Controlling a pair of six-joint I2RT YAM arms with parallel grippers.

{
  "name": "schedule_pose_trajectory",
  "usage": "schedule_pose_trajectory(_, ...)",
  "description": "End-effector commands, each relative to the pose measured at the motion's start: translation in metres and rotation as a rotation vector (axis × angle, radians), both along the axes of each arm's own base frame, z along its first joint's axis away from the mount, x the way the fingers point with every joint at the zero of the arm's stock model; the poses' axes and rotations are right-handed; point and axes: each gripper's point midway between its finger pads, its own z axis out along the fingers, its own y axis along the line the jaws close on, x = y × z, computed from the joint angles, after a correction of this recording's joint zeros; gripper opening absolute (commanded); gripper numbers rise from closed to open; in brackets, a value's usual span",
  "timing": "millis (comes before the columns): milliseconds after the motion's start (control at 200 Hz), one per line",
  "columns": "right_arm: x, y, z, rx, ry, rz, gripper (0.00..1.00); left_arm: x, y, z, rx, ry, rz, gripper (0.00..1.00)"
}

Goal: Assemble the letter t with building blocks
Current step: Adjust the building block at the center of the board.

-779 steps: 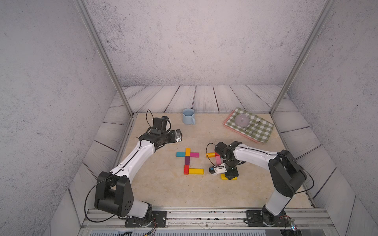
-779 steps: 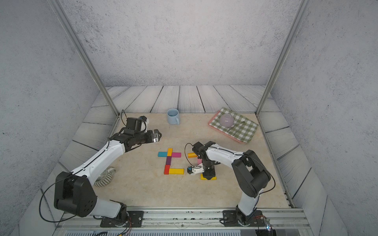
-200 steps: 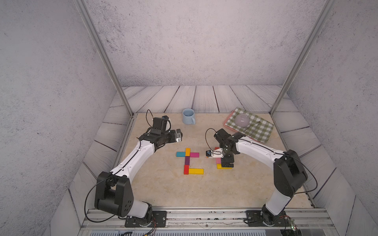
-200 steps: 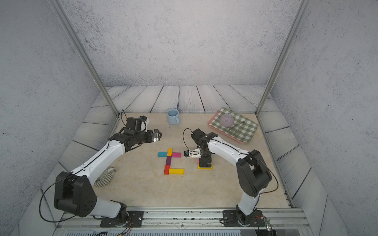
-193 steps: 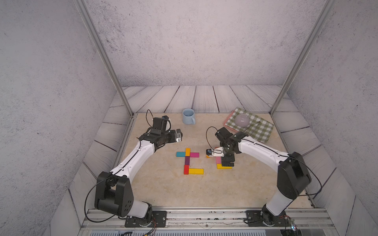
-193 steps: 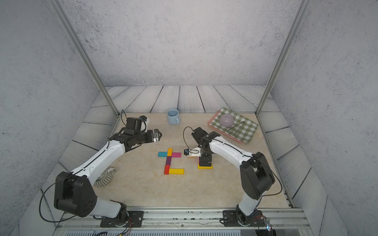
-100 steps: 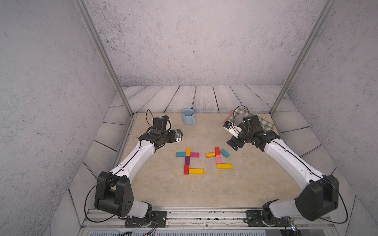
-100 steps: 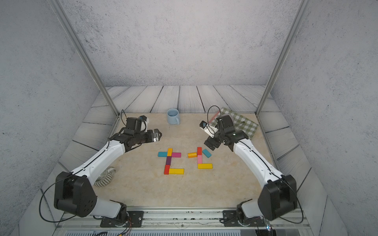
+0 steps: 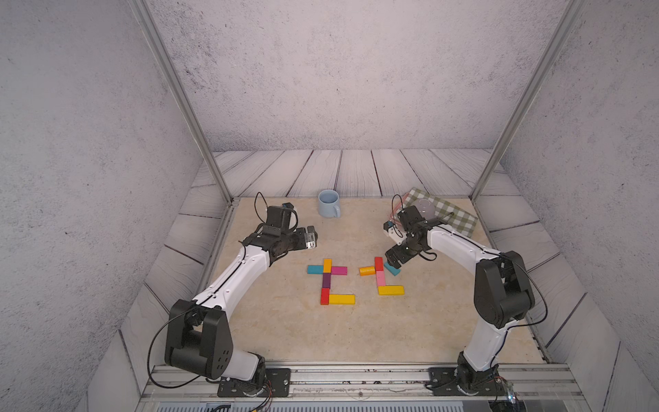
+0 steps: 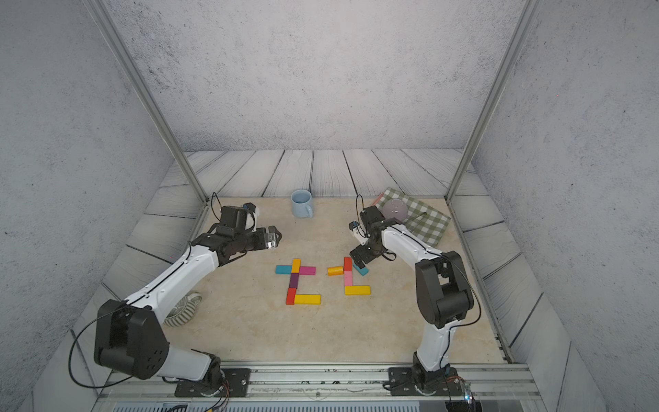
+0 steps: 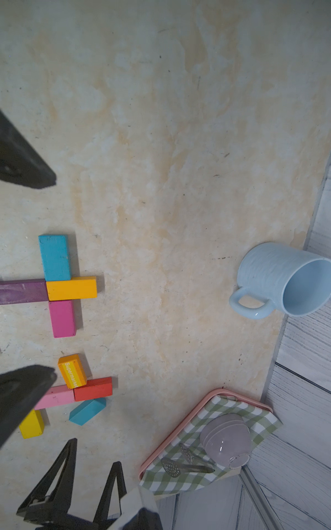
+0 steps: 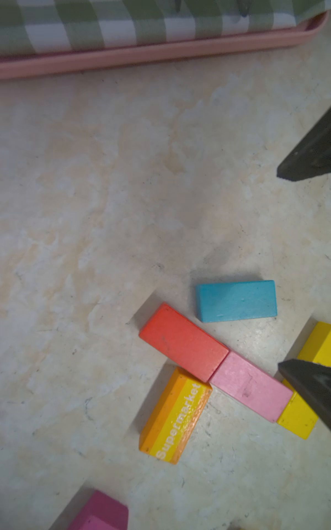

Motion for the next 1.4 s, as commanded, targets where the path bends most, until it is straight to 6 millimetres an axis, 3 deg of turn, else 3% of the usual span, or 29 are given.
schedule_pose_trajectory(0, -0.006, -0.004, -0.008, -0.010, 0.026, -0.045, 0.96, 0.001, 0.005, -0.002, 0.007, 0.000, 0.009, 0.99)
schedule_pose_trajectory(235, -0.007, -0.014, -0.033, -0.079, 0.081, -0.072, 0.83, 0.001, 0.005, -0.002, 0.012, 0.001, 0.012, 0.99)
schedule_pose_trajectory(856, -0.008, 0.011, -0.059, -0.081, 0.149, 0.039, 0.72, 0.002, 0.005, -0.001, 0.007, 0.000, 0.014, 0.99)
schedule_pose_trajectory(1036, -0.012, 0.009, -0.064, -0.107, 0.162, 0.078, 0.60, 0.001, 0.005, -0.002, 0.009, 0.002, 0.013, 0.99)
schedule_pose_trajectory(1316, -0.027, 0.006, -0.067, -0.124, 0.191, 0.213, 0.32, 0.002, 0.006, -0.001, 0.008, 0.002, 0.017, 0.99)
schedule_pose_trajectory(1396, -0.027, 0.005, -0.066, -0.130, 0.194, 0.240, 0.15, 0.002, 0.006, -0.001, 0.006, 0.002, 0.016, 0.99)
